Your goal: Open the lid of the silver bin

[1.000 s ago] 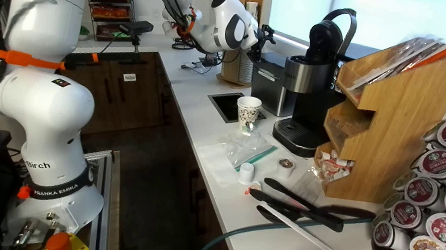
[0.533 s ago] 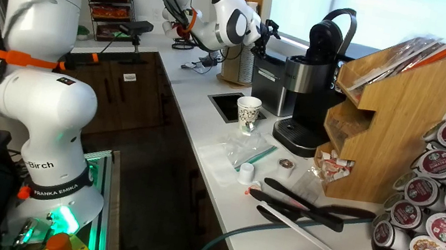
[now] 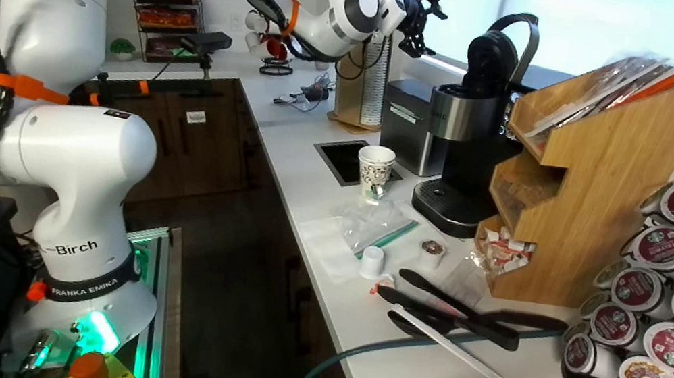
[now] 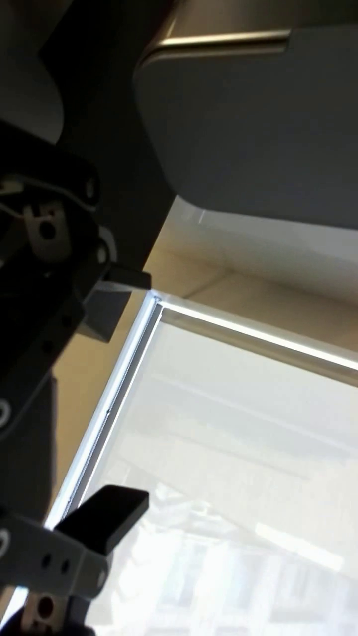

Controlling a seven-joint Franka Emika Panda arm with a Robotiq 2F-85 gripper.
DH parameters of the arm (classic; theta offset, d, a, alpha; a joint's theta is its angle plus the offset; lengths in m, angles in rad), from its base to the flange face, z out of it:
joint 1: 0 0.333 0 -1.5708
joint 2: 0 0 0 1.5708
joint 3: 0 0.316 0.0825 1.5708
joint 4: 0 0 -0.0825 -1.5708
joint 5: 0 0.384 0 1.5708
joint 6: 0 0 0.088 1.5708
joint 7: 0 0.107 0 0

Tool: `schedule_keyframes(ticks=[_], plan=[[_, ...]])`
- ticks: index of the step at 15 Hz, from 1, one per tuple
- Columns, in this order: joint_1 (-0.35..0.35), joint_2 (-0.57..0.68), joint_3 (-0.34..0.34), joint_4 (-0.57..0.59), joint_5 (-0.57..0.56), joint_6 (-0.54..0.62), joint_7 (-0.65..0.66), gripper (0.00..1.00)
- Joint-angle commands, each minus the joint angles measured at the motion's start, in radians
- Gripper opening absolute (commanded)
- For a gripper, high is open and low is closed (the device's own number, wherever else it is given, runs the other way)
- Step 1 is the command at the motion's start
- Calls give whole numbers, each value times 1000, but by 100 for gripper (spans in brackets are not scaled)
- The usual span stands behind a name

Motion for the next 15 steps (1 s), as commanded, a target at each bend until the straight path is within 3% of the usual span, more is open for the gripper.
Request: schedule_keyframes(ticks=[1,2,7,8,11,15], plan=[[123,87,-156,-16,117,22,-55,100],[140,58,-147,-33,133,-4,-87,100],[67,-77,115,-91,229,-27,-250,100],[54,-89,143,-110,185,-31,-195,100],[5,-105,230,-153,211,-27,-177,100],[15,-54,200,-126,197,-9,-173,100]])
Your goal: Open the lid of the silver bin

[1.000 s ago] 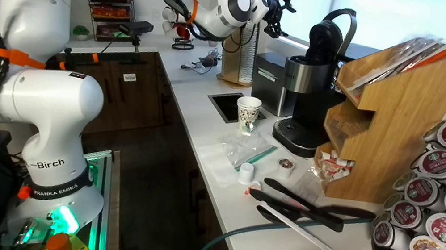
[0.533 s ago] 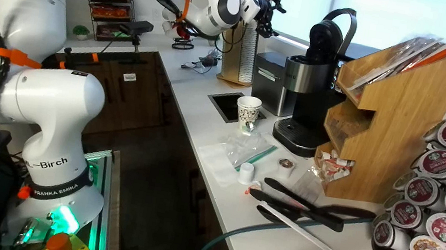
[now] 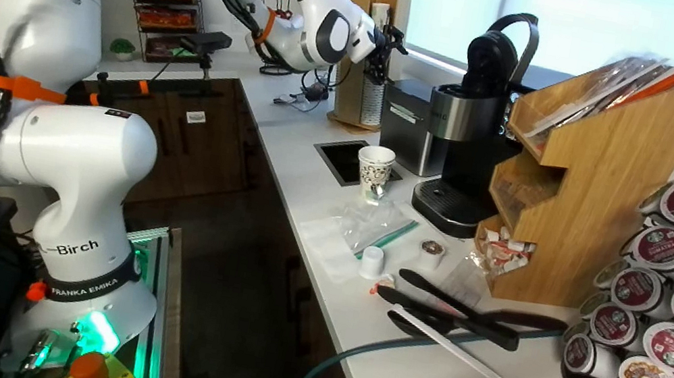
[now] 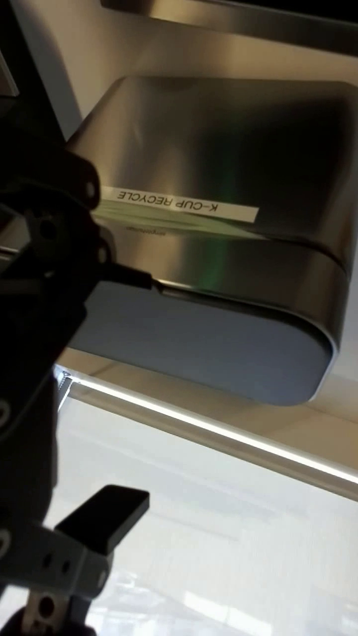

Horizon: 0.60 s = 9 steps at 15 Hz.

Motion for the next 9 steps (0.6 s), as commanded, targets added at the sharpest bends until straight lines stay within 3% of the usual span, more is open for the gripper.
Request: schedule_keyframes(ticks=[1,9], plan=[[5,15,-10,19,5,-9,9,100],[-94,24,81,31,33,-34,38,100]])
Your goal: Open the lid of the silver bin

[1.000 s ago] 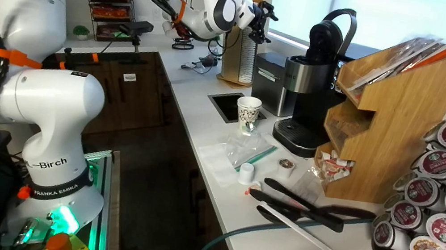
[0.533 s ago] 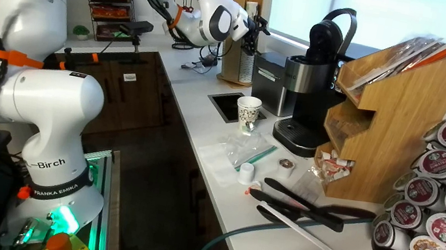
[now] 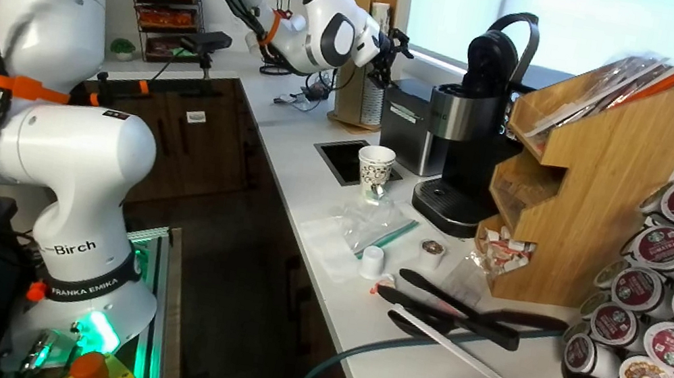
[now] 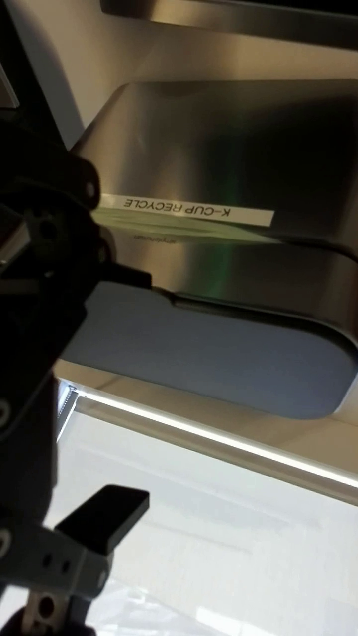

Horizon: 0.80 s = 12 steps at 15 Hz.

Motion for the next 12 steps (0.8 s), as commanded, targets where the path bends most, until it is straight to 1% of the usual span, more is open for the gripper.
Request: schedule_keyframes(ticks=[1,4,6,12], plan=[[-38,18,36,20,26,-31,28,100],[-53,20,49,17,25,-41,40,100],[-78,29,71,26,26,-37,46,100],[-116,71,72,77,31,-33,74,100]])
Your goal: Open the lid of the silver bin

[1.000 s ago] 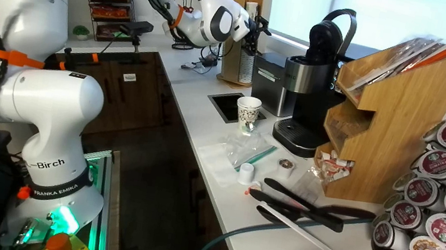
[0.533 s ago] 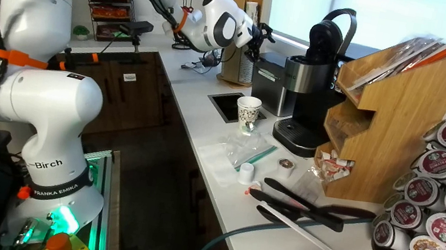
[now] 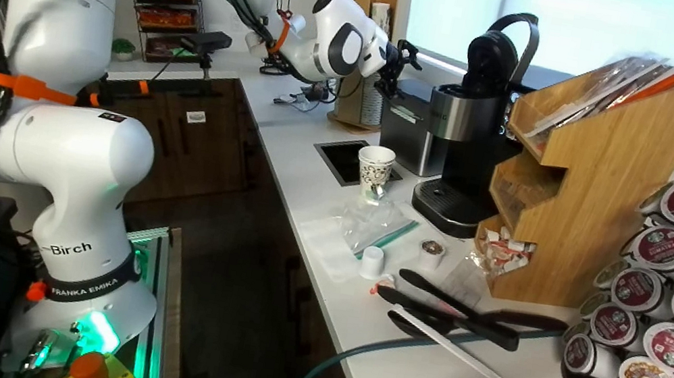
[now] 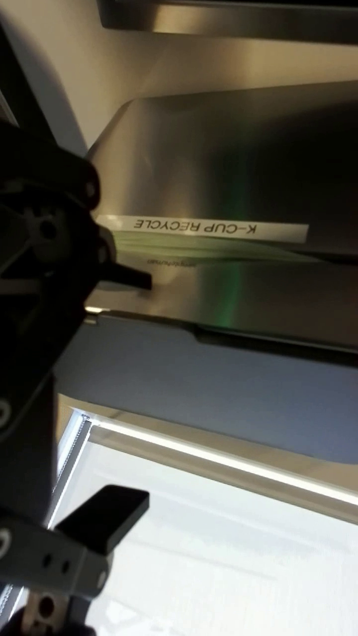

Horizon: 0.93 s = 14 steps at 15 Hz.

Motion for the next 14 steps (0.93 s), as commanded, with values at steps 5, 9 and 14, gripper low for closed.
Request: schedule_keyframes(ticks=[5,9,14], plan=[[-76,49,60,89,23,-30,28,100],[-37,53,6,87,18,-10,45,100],[59,71,-149,83,18,4,74,100]])
